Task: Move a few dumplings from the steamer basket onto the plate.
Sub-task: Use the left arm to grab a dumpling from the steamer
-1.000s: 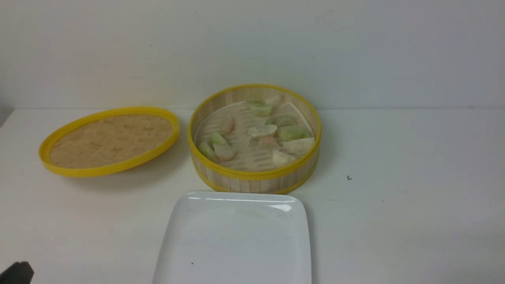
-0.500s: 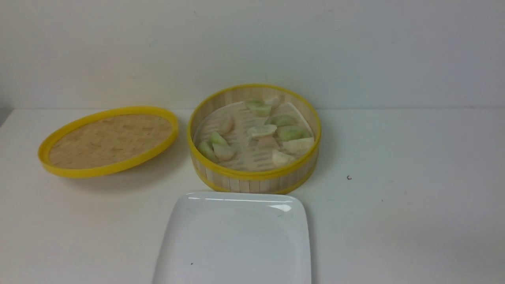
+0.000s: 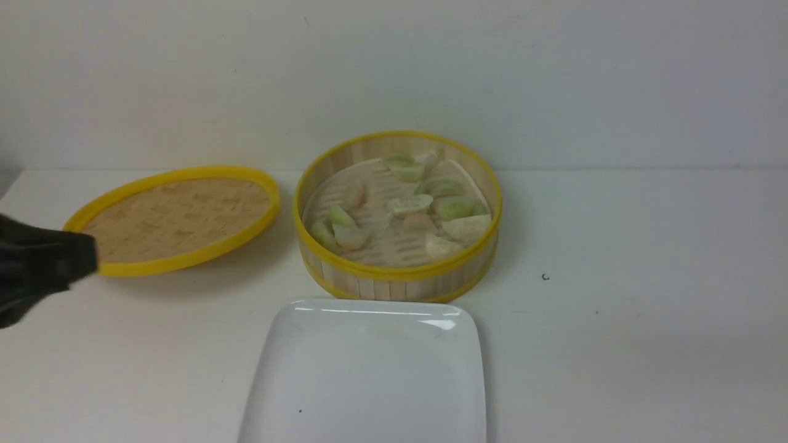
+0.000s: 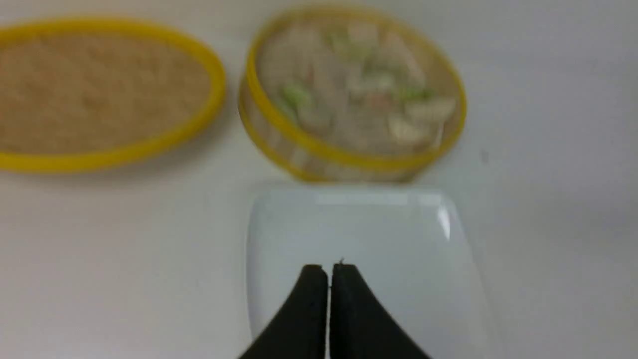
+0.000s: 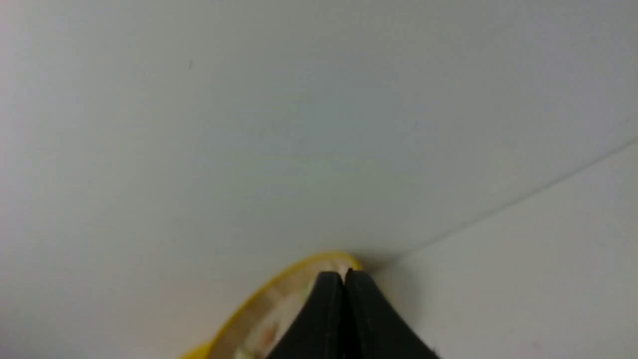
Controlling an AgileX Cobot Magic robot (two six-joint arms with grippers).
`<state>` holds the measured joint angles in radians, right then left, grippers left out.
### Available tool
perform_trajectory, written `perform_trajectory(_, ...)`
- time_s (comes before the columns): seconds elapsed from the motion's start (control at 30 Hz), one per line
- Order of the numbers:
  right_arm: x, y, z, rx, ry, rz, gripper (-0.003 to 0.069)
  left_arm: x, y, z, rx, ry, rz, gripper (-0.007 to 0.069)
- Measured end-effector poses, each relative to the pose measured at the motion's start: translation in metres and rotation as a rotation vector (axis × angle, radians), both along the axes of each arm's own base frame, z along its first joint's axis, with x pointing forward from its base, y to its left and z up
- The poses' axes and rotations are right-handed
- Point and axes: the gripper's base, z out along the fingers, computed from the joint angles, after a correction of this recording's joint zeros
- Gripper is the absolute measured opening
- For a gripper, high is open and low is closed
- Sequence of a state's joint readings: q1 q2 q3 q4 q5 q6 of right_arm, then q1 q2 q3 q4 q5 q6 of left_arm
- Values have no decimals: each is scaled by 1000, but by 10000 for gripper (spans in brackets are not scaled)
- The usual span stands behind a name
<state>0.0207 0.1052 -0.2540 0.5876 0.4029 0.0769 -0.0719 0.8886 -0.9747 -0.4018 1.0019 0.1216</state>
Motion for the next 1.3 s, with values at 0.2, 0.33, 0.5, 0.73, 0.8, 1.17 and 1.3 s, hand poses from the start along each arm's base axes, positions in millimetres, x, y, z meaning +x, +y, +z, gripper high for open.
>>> perform_trajectory(0.2, 25, 14, 49, -250, 354, 221, -15, 82, -30, -41, 145, 243, -223, -6)
perform_trajectory(0.33, 54, 19, 65, -404, 573, 380, -13, 126, -67, -61, 268, 259, -325, -6)
perform_trajectory(0.5, 71, 20, 60, -435, 666, 435, -13, 162, -91, -61, 314, 214, -361, -6)
perform_trajectory(0.73, 71, 20, 60, -435, 671, 438, -13, 228, -114, -90, 355, 209, -397, 9)
perform_trajectory(0.8, 71, 20, 60, -435, 671, 438, -11, 246, -120, -106, 362, 208, -404, 55)
perform_trajectory(1.17, 71, 20, 60, -414, 679, 428, -12, 290, -133, -181, 404, 228, -398, 497)
perform_trajectory(1.3, 71, 20, 60, -414, 681, 429, -12, 294, -133, -193, 441, 217, -406, 503)
